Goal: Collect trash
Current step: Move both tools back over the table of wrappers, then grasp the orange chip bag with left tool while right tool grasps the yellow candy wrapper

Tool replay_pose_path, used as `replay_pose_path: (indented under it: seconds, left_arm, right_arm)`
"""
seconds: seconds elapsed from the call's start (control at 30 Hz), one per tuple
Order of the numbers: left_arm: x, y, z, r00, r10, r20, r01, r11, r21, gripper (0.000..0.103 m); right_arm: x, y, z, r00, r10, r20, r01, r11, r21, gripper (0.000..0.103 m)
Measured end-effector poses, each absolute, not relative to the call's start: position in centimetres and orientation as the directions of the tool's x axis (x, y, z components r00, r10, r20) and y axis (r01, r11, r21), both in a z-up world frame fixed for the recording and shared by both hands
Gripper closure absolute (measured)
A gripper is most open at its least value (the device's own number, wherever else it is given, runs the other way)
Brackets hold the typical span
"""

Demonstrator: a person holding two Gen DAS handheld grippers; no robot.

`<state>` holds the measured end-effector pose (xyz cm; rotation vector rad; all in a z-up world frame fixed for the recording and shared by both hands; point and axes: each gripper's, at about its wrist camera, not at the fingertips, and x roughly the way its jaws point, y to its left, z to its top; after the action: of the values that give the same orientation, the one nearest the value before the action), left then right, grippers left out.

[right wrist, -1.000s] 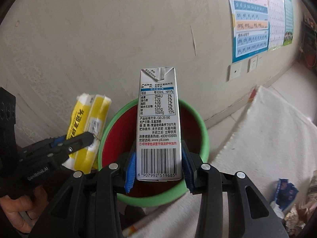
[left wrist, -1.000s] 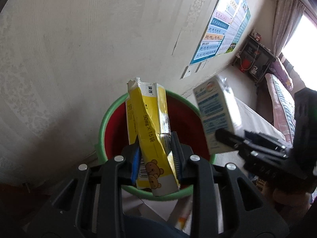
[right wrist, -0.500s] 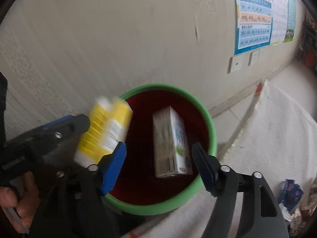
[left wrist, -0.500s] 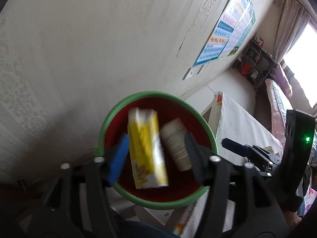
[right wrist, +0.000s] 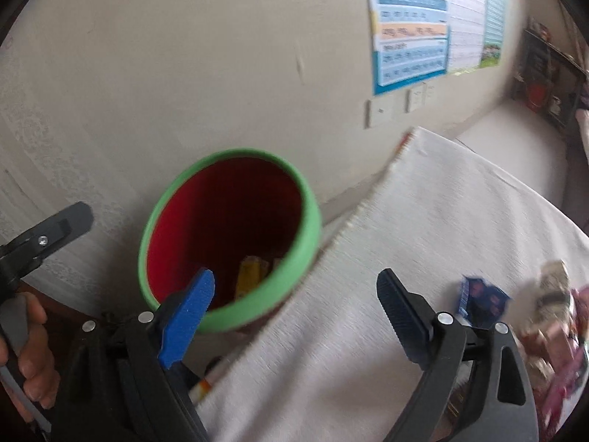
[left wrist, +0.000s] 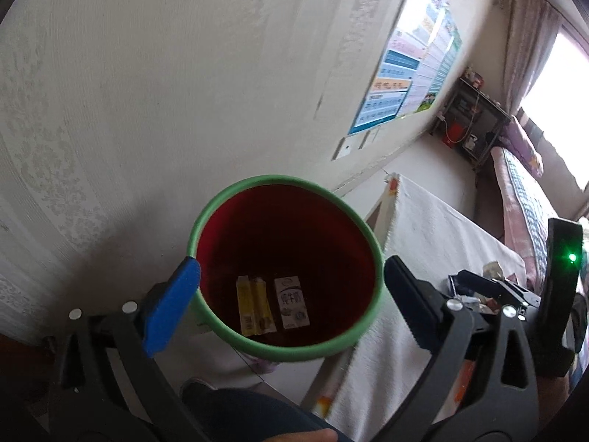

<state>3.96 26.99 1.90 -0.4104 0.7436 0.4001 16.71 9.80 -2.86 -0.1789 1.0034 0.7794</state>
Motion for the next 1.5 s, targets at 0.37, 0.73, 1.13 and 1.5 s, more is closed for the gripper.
replay_pose_path:
  seconds: [0.37,0.73,1.13,1.5]
  left_arm:
    - [3.5,19.8,4.6,0.721,0.144,-0.677,-0.368,0.908,-0.199,0.005]
    - [4.0,12.9,3.1,0.711,0.013,-0.703,-0.255,0.937,-0.241,0.006]
    - [6.5,3.9,0.5,0.651,-0.108,-0.751,-0.086,0.973,-0.214,0.005]
    - [8.1,-1.3,-3.6,0.541,-0.224,-0.810,-0.008,0.962,-0.272,0.006]
  right_arm:
    - [14.1,1.1,1.2,0.388,0.520,-0.761,-0.620,0.758,0.202,0.010]
    - [12.6,-9.0,2.0,0.435,0.475,-0.765,-0.507,0.831,0.228,0.010]
    - [12.4,-19.8,-1.0,0.475,0.346,-0.809,-0.347,0.919,0.189,0.010]
    - [11.5,-23.8,-4.0,0.432,0.248,-0.867,-0.326,0.939,0.106,0.010]
